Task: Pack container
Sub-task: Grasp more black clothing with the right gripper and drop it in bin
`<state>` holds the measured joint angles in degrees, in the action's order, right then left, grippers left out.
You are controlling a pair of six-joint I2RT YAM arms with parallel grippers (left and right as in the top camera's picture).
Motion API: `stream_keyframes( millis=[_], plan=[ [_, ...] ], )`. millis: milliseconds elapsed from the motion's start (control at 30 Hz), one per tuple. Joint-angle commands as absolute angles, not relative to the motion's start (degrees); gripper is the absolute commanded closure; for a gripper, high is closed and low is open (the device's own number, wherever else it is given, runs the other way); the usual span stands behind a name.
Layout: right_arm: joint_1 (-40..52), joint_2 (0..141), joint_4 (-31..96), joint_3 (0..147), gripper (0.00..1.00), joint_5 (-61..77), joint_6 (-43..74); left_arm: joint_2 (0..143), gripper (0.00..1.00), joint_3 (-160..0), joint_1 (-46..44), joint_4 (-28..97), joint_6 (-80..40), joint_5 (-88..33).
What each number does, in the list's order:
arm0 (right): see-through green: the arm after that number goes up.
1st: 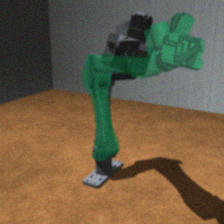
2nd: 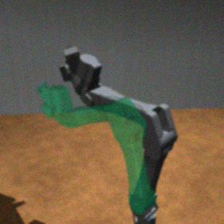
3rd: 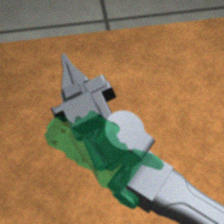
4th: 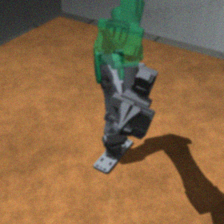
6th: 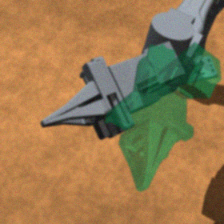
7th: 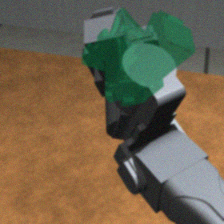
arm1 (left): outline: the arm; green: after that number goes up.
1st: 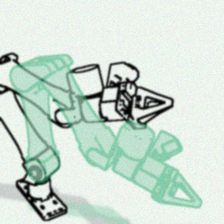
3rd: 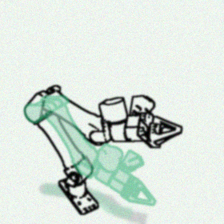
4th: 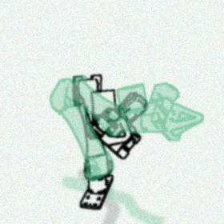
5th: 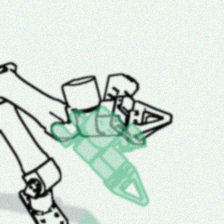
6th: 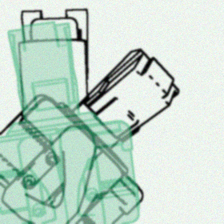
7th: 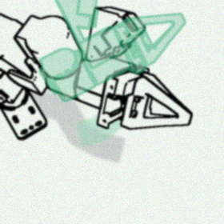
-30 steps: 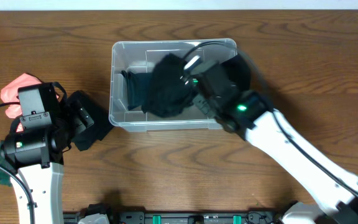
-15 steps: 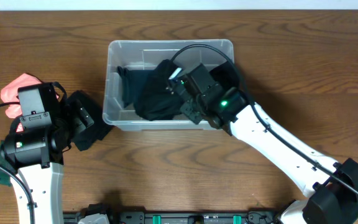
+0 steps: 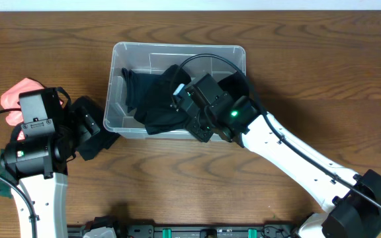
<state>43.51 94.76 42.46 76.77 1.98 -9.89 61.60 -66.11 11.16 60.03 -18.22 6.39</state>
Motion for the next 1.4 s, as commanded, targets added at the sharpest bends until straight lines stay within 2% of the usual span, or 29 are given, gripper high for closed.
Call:
stream_keyframes(
  millis=[0,167,200,233,267,333,367,400,700,967,1200,1333,1367],
  plan=[
    [42.17,94.00,41.71,76.99,0.01,1.28,-9.96,61.32,0.02,-66.98,11.40,60.18,-18.79,6.61],
    [42.15,91.18,37.74,80.09,0.01,-0.69,-10.39,61.32,0.02,-66.98,11.40,60.20,-18.79,6.61],
    [42.02,90.43,37.17,80.84,0.04,-2.31,-10.37,61.32,0.02,-66.98,11.40,60.23,-18.79,6.61],
    [41.78,89.43,36.67,81.54,0.15,-4.71,-10.33,61.32,0.02,-66.98,11.40,60.25,-18.79,6.61],
    [41.43,88.71,36.51,82.00,0.31,-6.57,-10.35,61.32,0.02,-66.98,11.40,60.27,-18.79,6.61],
    [40.51,87.64,36.60,82.35,0.69,-9.30,-10.22,61.32,0.02,-66.98,11.40,60.34,-18.79,6.61],
    [39.92,87.61,36.91,82.35,0.76,-9.23,-9.69,61.32,0.02,-66.98,11.40,60.36,-18.79,6.61],
    [39.13,87.74,37.71,82.28,0.78,-8.54,-8.27,61.32,0.02,-66.98,11.40,60.36,-18.79,6.61],
    [33.19,100.53,48.45,79.81,0.81,6.28,-3.25,61.34,0.02,-66.98,11.40,60.34,-18.79,6.61],
    [32.69,116.05,48.84,79.81,0.80,6.37,-3.25,61.34,0.02,-66.98,11.40,60.36,-18.79,6.61],
    [32.27,115.13,47.24,81.21,0.77,3.55,-3.25,61.34,0.02,-66.98,11.40,60.36,-18.79,6.61],
    [32.27,109.25,48.66,84.51,0.72,0.40,-3.25,61.34,0.02,-66.98,11.40,60.36,-18.79,6.61],
    [32.25,106.83,48.69,85.38,0.68,-0.78,-3.25,61.34,0.02,-66.98,11.40,60.36,-18.79,6.61]
  ],
)
